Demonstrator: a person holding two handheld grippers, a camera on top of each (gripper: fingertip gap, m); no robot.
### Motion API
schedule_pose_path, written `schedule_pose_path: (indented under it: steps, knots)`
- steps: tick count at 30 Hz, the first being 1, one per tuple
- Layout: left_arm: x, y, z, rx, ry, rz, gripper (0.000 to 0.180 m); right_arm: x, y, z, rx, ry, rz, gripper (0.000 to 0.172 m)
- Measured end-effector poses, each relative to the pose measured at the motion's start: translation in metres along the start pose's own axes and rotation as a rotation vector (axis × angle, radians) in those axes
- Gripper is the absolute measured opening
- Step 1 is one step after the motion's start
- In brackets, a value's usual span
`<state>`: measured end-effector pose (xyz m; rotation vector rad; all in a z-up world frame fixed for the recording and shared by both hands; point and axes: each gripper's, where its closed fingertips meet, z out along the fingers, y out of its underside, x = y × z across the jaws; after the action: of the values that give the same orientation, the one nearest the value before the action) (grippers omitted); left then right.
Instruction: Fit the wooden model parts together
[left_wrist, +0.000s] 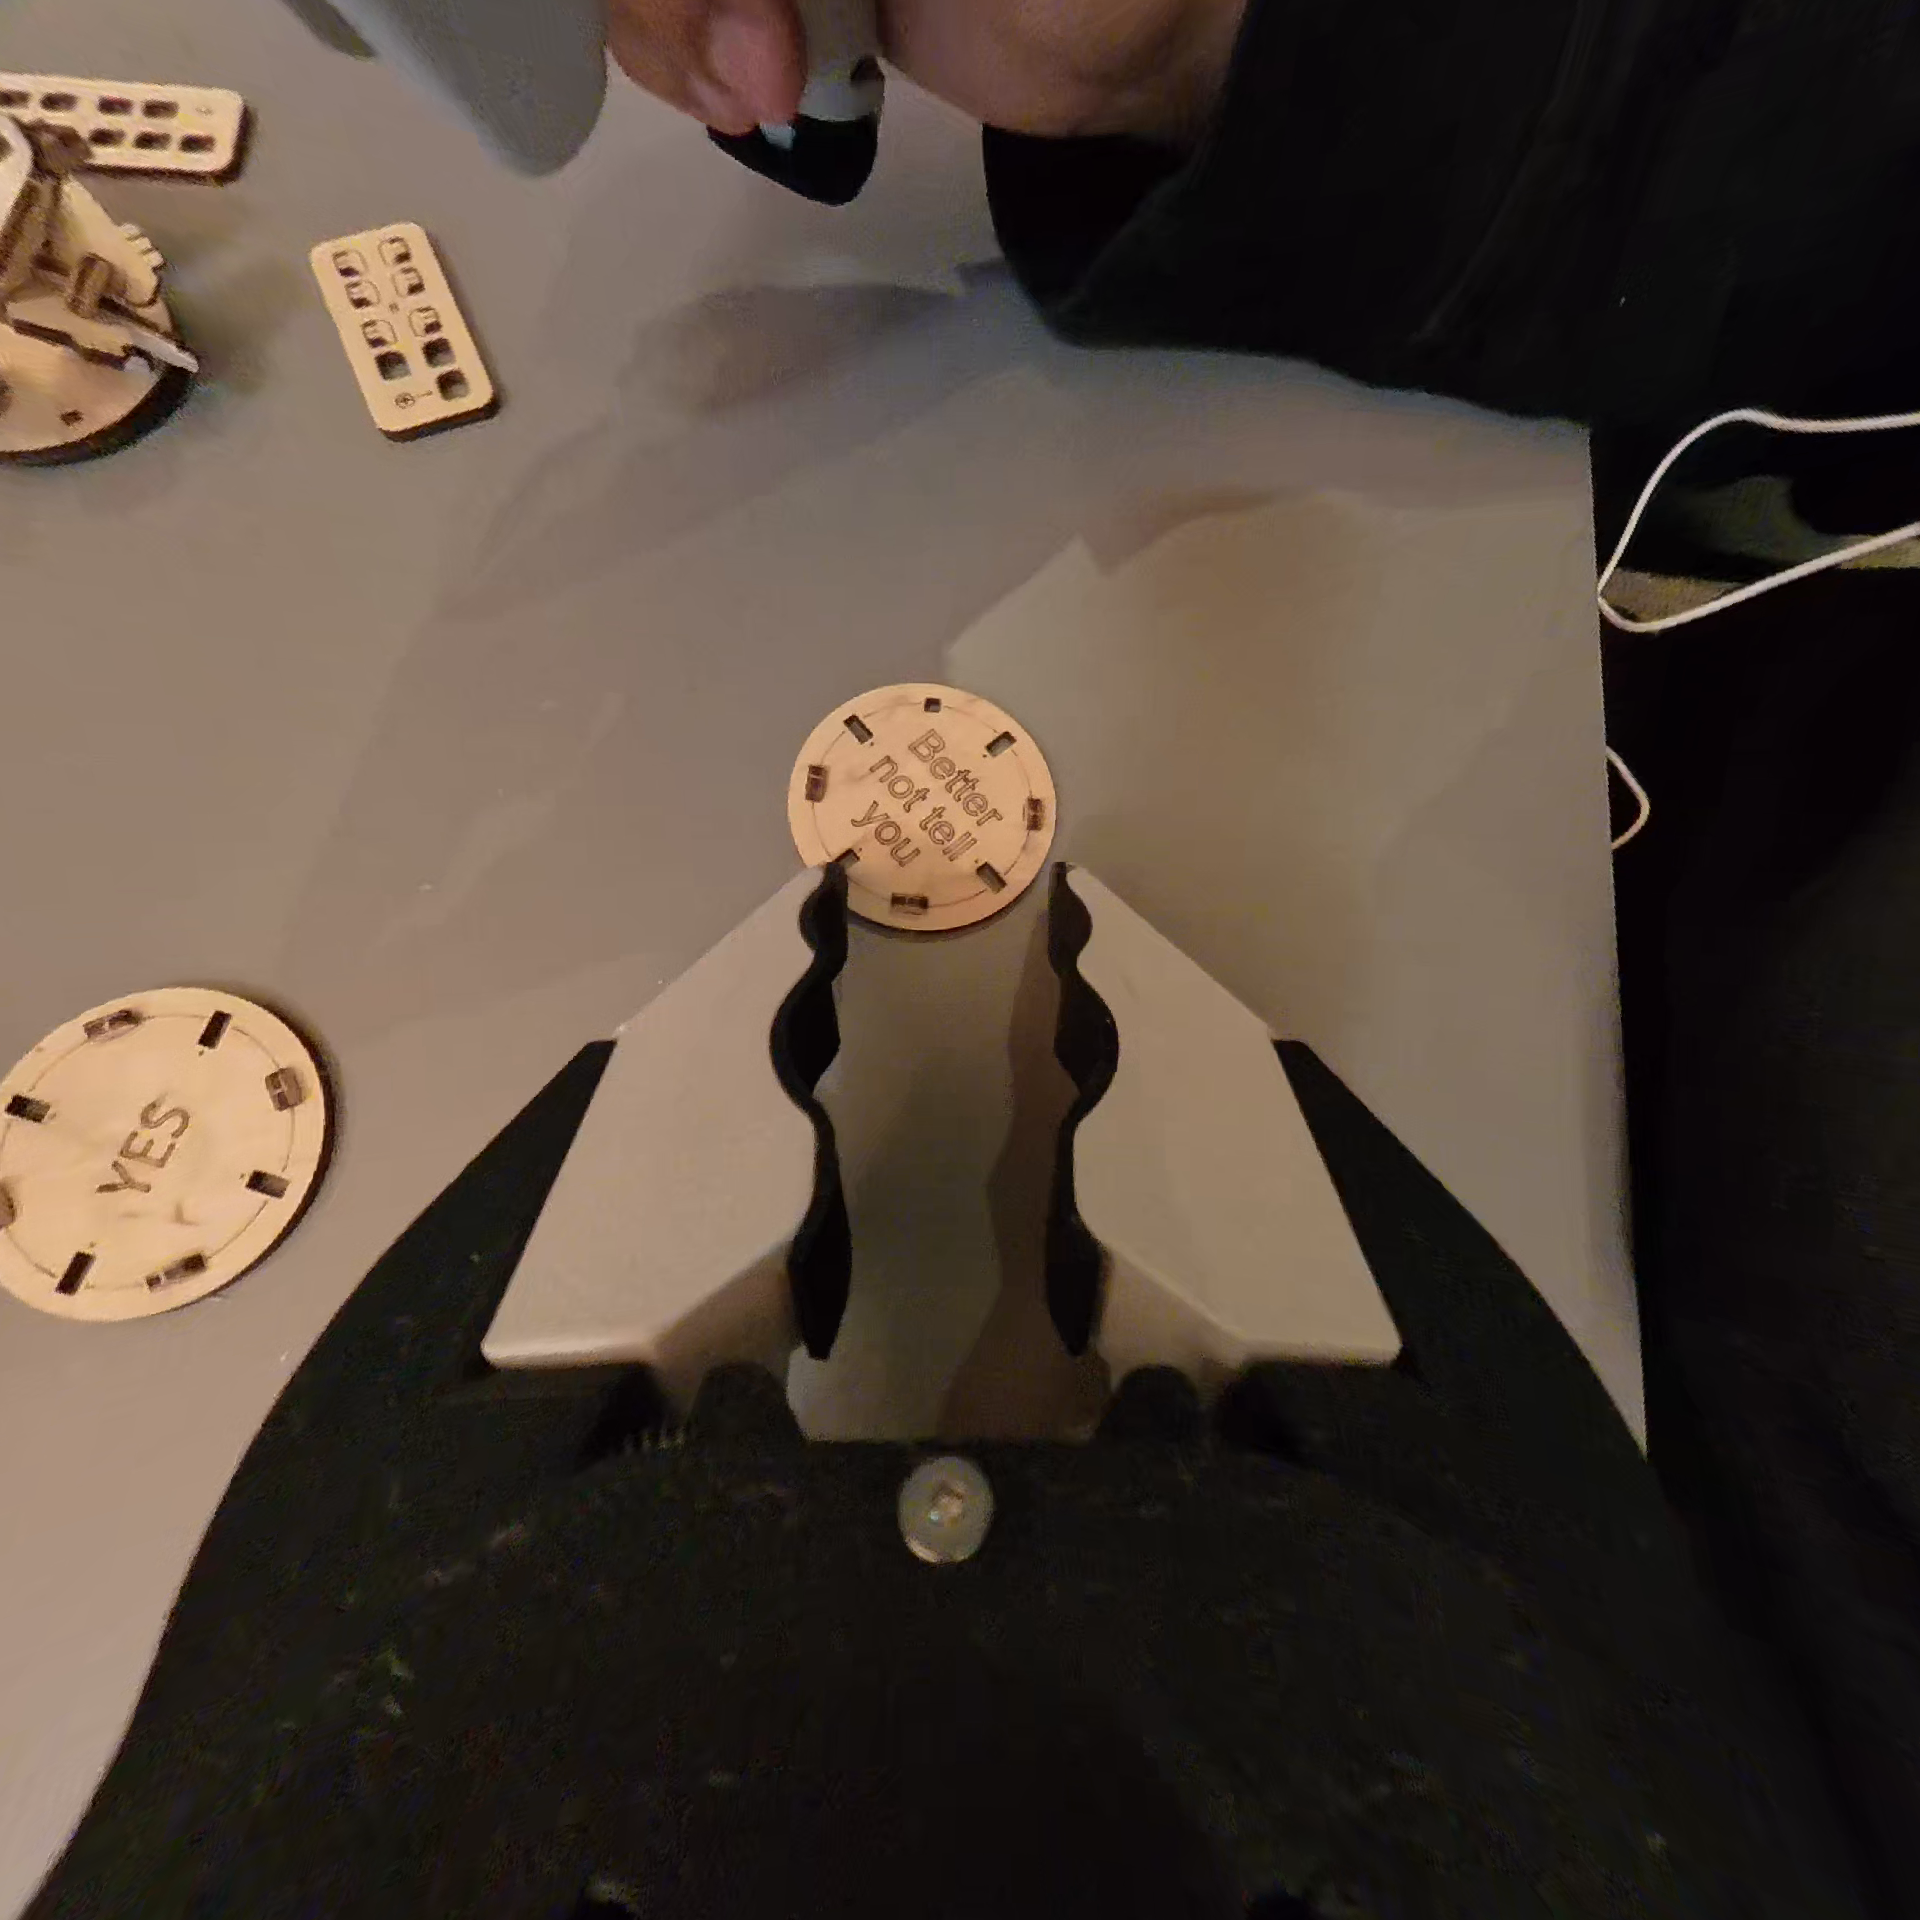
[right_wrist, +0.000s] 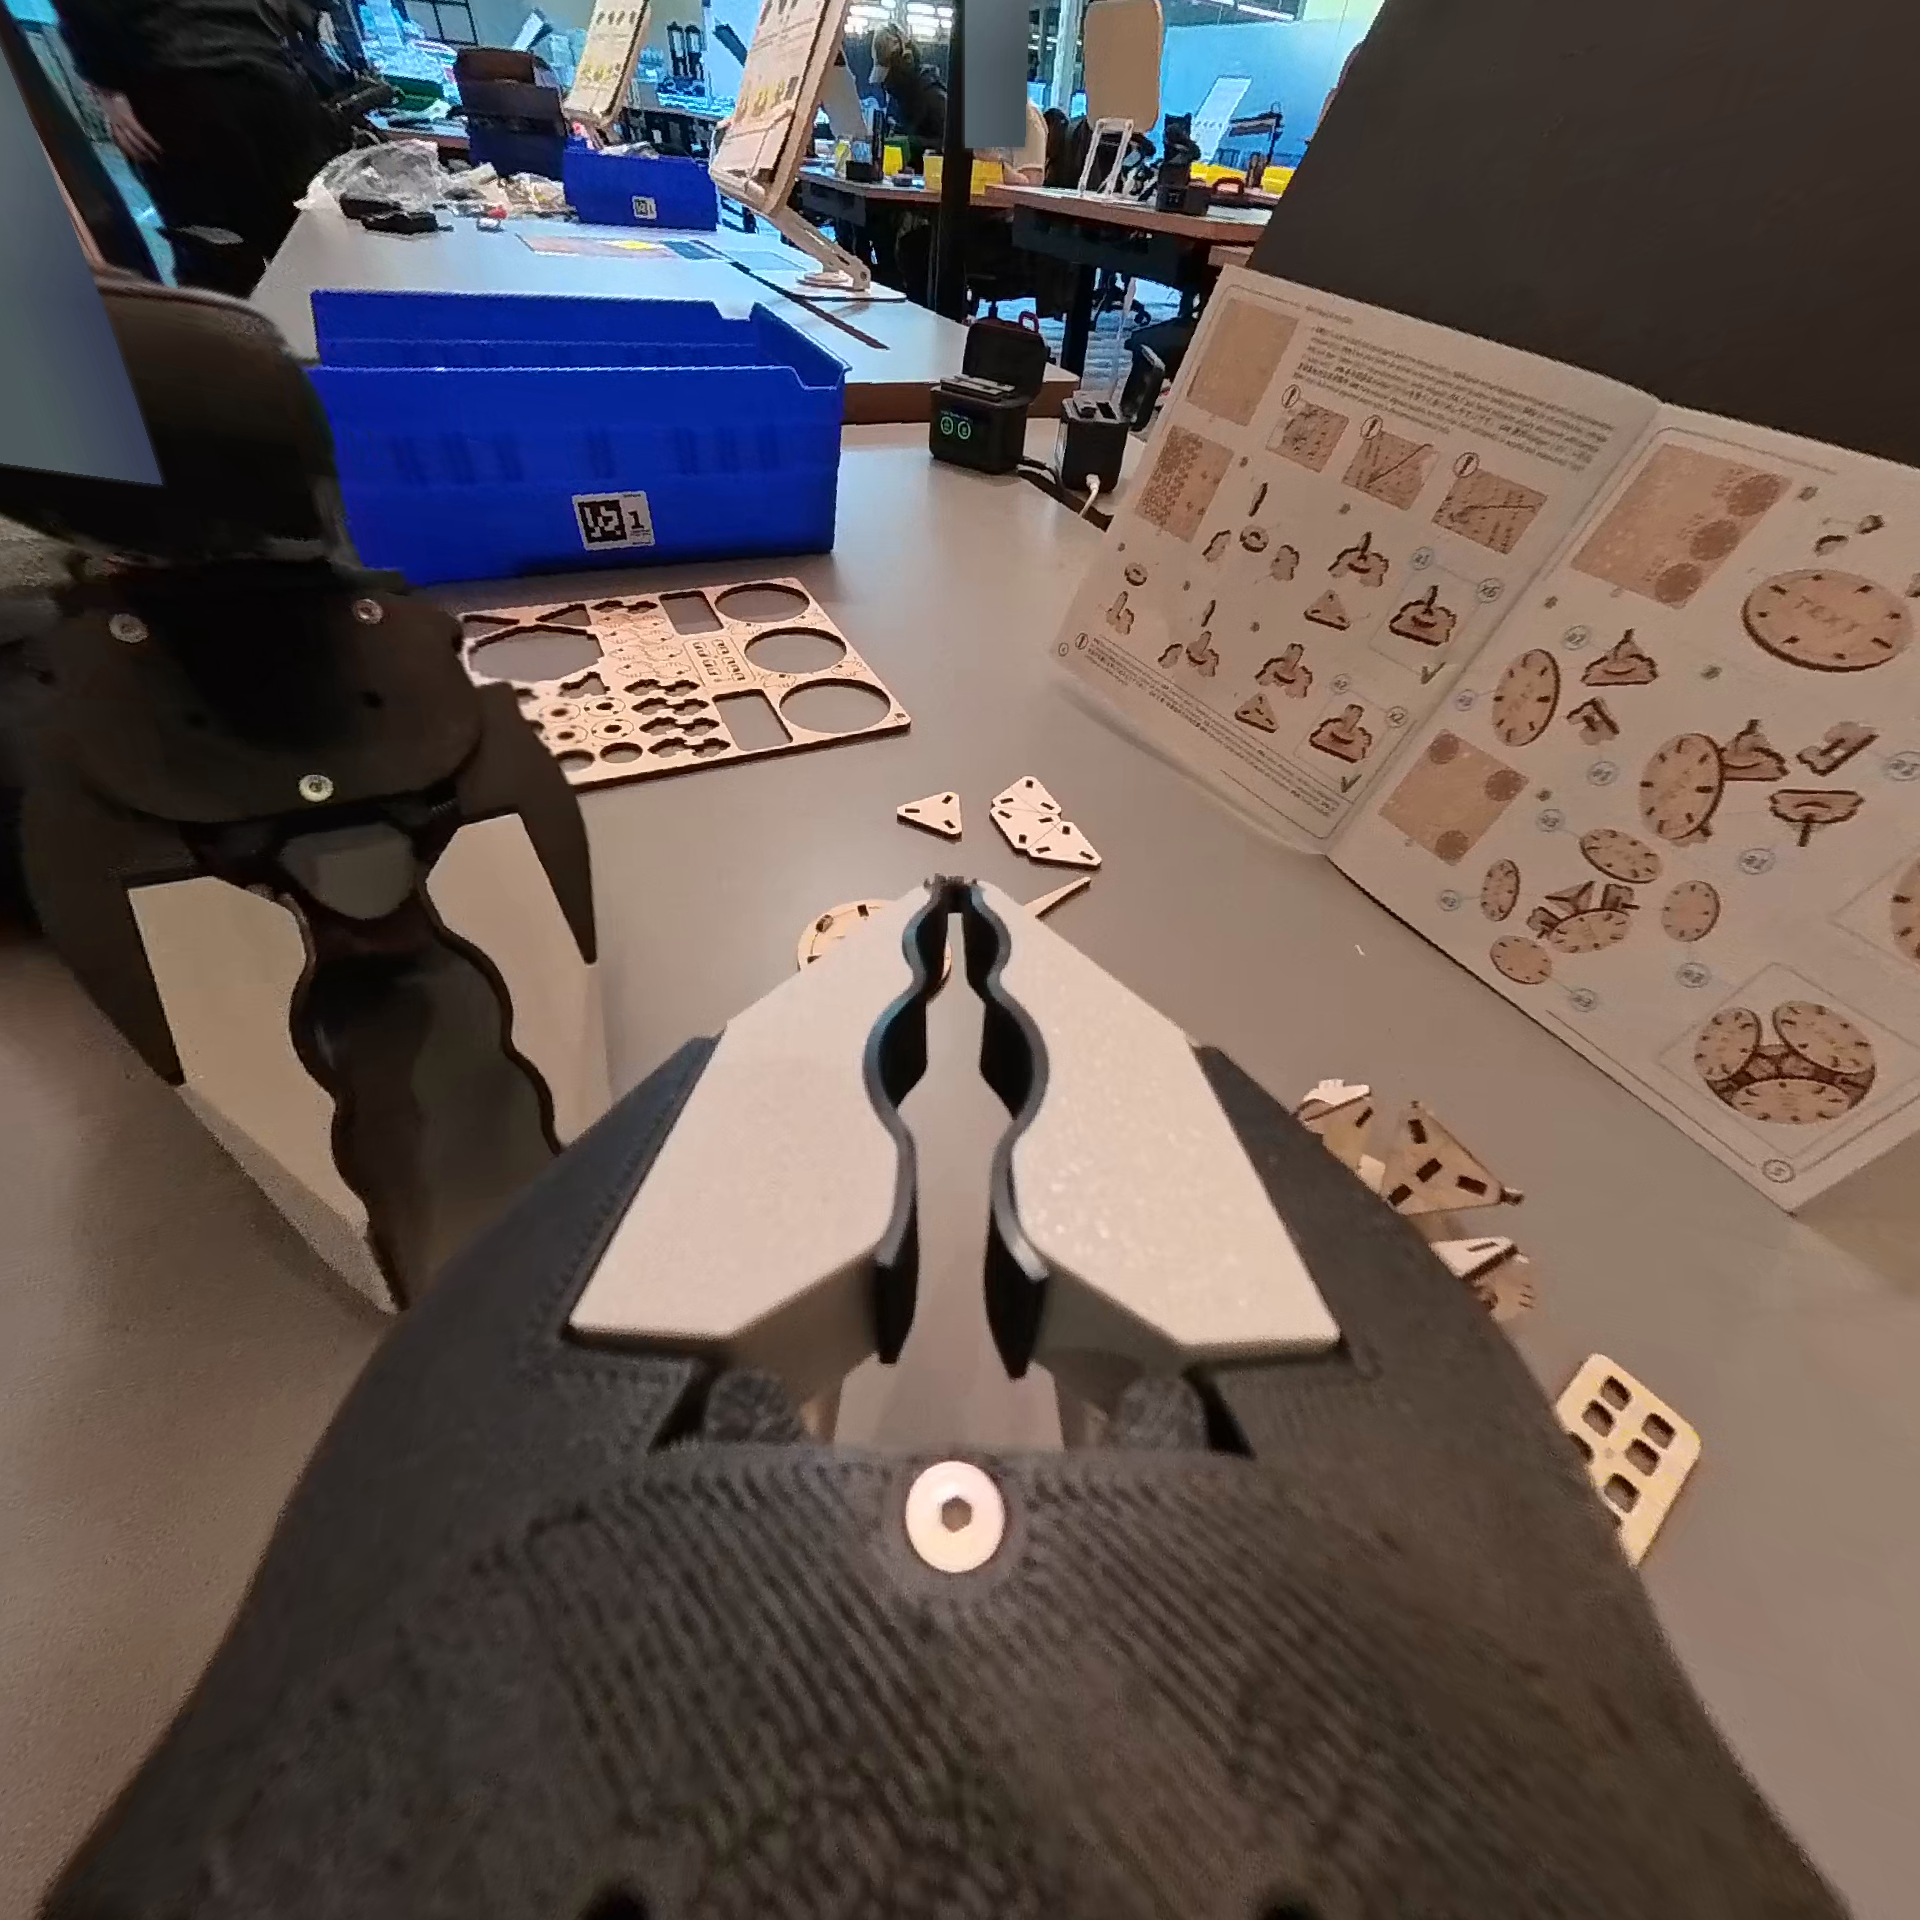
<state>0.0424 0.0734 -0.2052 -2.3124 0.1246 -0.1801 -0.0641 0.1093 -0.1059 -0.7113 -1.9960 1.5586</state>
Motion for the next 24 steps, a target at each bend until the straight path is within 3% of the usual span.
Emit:
schedule_pose_path:
  steps: [3,10,15,18,20,24]
  knots:
    - [0.005,0.002,0.0,-0.01,0.021,0.017,0.02,0.0,0.001,0.0,-0.001,0.0,0.001,0.001]
    - [0.021,-0.001,0.0,0.009,0.099,0.069,0.017,0.0,0.001,0.0,-0.003,-0.002,0.001,0.001]
    - [0.009,-0.005,0.0,0.024,0.021,0.06,0.04,-0.001,0.001,0.001,-0.006,-0.001,-0.008,0.001]
    - [-0.002,-0.008,0.001,0.036,-0.033,0.03,0.077,-0.002,0.0,0.001,-0.005,-0.003,-0.011,0.0]
    - [-0.004,-0.007,0.005,0.012,-0.03,0.011,0.092,-0.003,-0.001,0.001,-0.005,-0.005,-0.016,0.001]
    - [-0.004,-0.004,0.016,-0.049,-0.035,0.021,0.095,-0.005,-0.004,0.0,-0.005,0.004,-0.048,0.0]
